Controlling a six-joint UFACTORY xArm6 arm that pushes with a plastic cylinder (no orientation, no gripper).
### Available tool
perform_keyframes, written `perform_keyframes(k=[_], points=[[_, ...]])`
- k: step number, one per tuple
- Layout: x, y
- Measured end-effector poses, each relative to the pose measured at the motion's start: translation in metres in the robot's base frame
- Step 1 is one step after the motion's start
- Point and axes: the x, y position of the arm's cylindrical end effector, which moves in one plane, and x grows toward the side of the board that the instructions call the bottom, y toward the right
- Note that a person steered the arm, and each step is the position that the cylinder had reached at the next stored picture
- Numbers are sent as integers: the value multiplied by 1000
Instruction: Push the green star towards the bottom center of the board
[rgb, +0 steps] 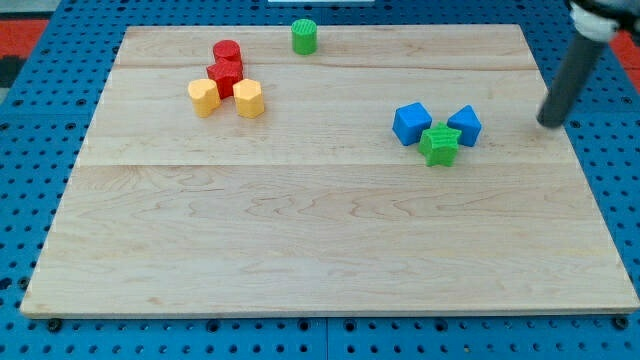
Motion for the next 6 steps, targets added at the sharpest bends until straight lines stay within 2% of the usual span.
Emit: perform_keyframes(k=[1,2,3,4,5,6], points=[[59,-34],[34,-85],[-7,-78],[-14,-123],[24,-198],[48,-153]])
